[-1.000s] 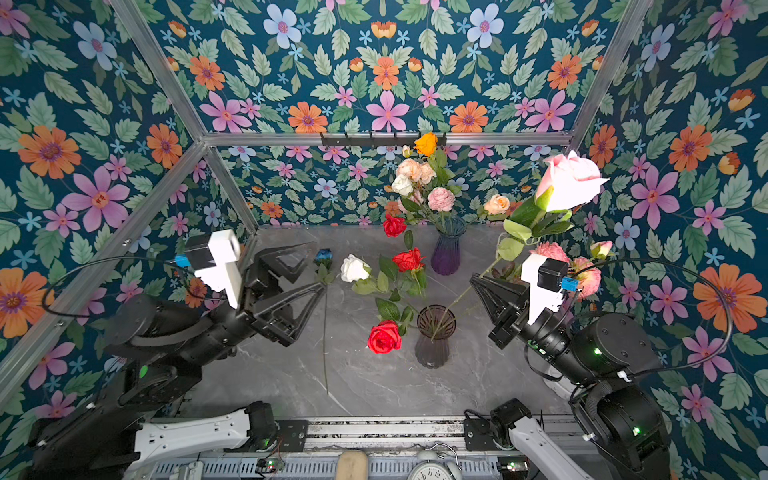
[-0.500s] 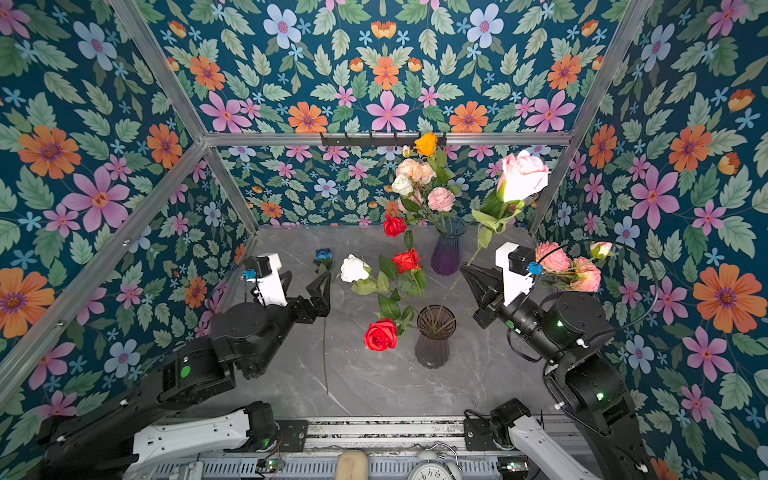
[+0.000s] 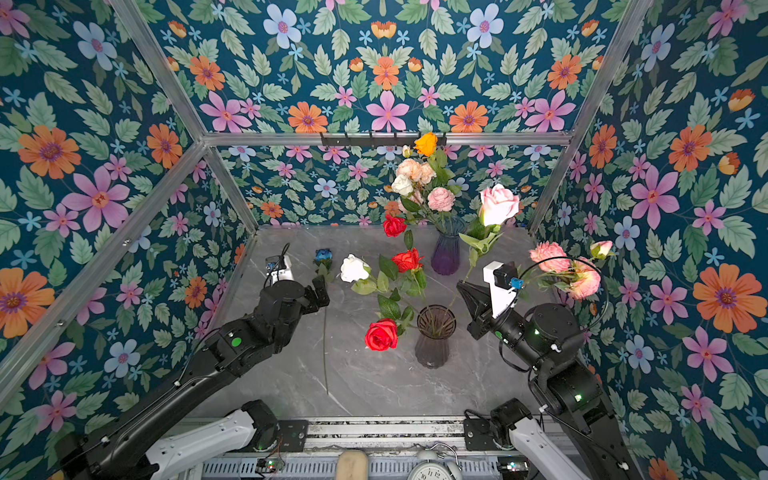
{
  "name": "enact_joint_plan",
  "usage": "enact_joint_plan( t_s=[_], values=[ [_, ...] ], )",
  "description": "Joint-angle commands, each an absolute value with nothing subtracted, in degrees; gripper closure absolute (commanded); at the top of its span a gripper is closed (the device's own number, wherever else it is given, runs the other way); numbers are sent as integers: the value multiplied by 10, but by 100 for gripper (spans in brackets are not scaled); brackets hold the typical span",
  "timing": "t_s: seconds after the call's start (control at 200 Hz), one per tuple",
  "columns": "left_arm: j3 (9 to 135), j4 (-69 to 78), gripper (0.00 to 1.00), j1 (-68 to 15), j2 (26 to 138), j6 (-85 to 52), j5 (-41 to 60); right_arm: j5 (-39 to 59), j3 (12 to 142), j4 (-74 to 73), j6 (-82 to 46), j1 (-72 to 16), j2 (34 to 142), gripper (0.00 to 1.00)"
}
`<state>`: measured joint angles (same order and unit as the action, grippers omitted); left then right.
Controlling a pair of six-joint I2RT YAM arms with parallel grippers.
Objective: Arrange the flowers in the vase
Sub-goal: 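Lower the rosebud into the vase with the right gripper while the left moves away, then close the left gripper on the blue rose stem while the right gripper withdraws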
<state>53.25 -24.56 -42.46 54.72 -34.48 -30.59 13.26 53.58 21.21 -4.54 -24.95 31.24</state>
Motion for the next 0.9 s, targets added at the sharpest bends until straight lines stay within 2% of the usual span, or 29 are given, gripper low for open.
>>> enact_joint_plan(
  t_s=[0.0,0.165,0.19,0.24,0.275,0.32,0.355,0.46,0.705,0.82,0.895],
  values=[
    [507,-194,0,-400,567,-368,-203,128,488,195,-82,-250,289,100],
    [487,-177,7,-365,632,-378,-143,136,443,200,-108,-250,288,100],
    [487,-179,9,-364,643,-379,-143,139,443,202,-108,-251,290,88],
    [488,-182,12,-361,660,-379,-150,139,446,210,-112,-250,292,58],
    [488,-183,13,-359,670,-380,-156,139,448,217,-113,-250,290,42],
    [488,-183,14,-354,682,-381,-158,135,449,223,-117,-250,283,27],
    [488,-182,16,-351,692,-381,-161,132,450,228,-121,-250,276,22],
    [494,-175,23,-341,729,-373,-174,132,453,254,-133,-250,257,17],
    [550,-182,20,-309,840,-339,-235,159,466,324,-156,-250,226,15],
    [590,-188,30,-292,896,-314,-237,174,471,364,-158,-250,223,13],
    [612,-193,32,-279,927,-303,-229,186,472,387,-162,-250,221,12]
  ],
)
